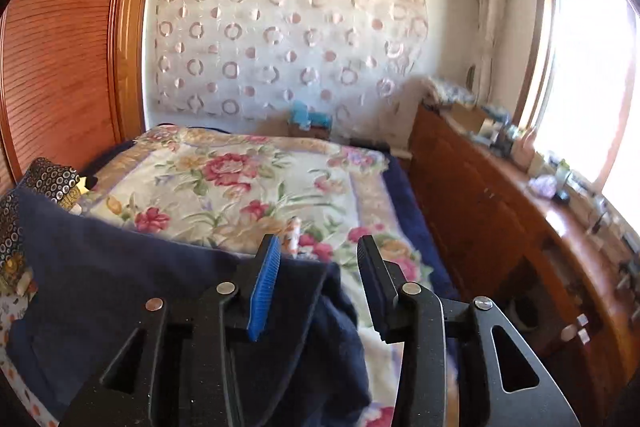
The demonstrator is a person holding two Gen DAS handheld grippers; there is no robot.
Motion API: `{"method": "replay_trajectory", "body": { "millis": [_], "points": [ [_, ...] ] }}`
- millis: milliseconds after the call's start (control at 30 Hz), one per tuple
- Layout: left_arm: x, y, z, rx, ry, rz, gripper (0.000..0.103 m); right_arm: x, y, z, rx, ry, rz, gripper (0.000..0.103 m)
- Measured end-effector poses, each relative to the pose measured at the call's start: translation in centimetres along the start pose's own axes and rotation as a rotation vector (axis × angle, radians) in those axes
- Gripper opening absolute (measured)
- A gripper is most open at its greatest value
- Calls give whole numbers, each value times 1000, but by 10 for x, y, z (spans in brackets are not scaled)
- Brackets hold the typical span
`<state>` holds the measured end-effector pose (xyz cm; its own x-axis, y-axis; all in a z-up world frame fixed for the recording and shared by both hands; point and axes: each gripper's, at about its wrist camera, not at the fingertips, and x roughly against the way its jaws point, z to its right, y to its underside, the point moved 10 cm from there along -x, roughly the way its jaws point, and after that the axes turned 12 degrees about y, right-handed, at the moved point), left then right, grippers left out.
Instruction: Fold small clothes
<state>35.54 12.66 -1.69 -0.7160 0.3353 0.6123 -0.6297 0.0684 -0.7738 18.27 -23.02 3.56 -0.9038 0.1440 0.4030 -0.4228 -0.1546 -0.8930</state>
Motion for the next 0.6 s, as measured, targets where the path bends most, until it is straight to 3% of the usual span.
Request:
{"method": "replay_trajectory", "body": {
  "millis": [67, 200, 300, 367, 600],
  "points": [
    [-9, 18, 0, 5, -5, -33, 45, -10, 16, -3, -22, -13, -23, 51],
    [-12, 51, 20, -21, 38, -68, 49, -21, 39, 6, 3, -75, -64, 51],
    [-12, 67, 38, -29, 89, -91, 76, -19, 58, 17, 48, -125, -103, 51],
    [-15, 83, 50, -36, 126, -121, 77, -26, 59, 28, 51, -159, -128, 51],
    [-38, 139, 71, -23, 143, -232, 77, -30, 83, 41, 49, -256, -208, 51]
  ]
}}
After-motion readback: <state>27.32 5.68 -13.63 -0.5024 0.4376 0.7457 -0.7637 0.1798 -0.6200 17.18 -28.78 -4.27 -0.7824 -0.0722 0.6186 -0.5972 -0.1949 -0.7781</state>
